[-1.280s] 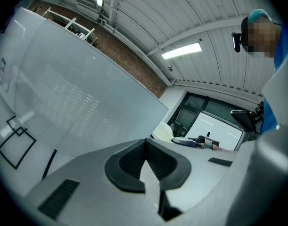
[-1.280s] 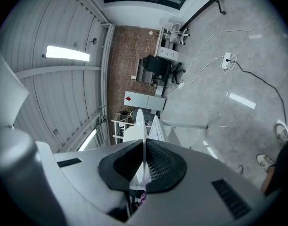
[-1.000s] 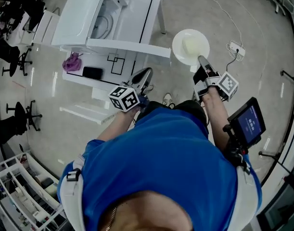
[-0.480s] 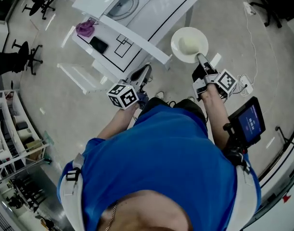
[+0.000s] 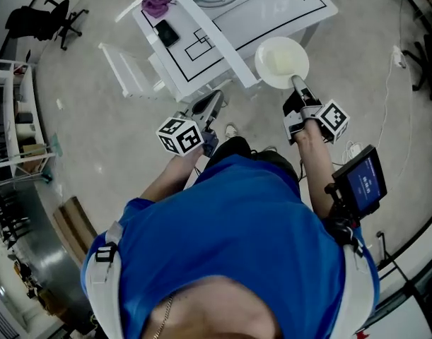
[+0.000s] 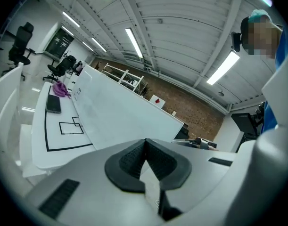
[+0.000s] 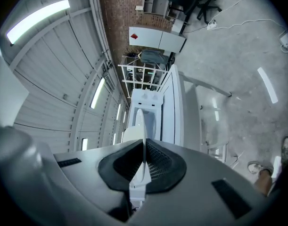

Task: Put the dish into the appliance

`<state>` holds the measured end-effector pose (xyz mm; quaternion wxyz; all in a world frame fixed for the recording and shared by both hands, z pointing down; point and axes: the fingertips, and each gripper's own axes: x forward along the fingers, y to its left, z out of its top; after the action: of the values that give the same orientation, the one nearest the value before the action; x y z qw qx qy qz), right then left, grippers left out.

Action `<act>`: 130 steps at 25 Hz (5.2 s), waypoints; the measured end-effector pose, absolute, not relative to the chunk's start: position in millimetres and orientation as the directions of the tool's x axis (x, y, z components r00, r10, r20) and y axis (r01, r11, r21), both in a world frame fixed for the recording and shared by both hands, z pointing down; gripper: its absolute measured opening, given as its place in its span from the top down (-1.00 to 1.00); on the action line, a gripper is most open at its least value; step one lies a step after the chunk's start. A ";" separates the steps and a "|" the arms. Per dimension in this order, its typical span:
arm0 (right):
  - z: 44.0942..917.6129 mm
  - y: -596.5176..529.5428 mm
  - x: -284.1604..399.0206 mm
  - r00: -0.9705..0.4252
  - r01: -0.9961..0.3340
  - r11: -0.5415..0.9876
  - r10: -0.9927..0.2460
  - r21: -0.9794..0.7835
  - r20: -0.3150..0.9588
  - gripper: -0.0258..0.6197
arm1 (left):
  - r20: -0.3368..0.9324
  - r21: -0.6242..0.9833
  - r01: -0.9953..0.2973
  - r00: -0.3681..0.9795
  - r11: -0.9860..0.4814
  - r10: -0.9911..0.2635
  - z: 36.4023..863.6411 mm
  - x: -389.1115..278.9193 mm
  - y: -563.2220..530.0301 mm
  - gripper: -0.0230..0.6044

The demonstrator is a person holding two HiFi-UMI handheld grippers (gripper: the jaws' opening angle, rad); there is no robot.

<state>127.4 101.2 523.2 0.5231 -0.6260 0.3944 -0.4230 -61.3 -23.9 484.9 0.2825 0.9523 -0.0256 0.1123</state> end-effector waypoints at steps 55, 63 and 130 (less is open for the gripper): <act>566.0 -144.1 235.9 -0.147 -0.114 -0.198 -0.966 -0.974 0.214 0.89 | 0.202 0.532 -0.551 0.820 -0.643 -0.536 474.8 -27.3 -130.0 0.91; 577.3 -169.0 250.6 -0.168 -0.120 -0.215 -0.958 -0.969 0.233 0.89 | 0.207 0.524 -0.598 0.780 -0.607 -0.590 473.2 -28.8 -127.9 0.91; 617.5 -278.8 297.1 -0.131 -0.297 -0.379 -0.893 -0.877 0.430 0.78 | 0.210 0.516 -0.672 0.700 -0.531 -0.682 471.7 -30.2 -152.7 0.91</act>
<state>297.1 -278.8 617.5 0.2620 -0.6047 0.4919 -0.5690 -30.2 -152.7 471.7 0.2908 0.8750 -0.3869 -0.0086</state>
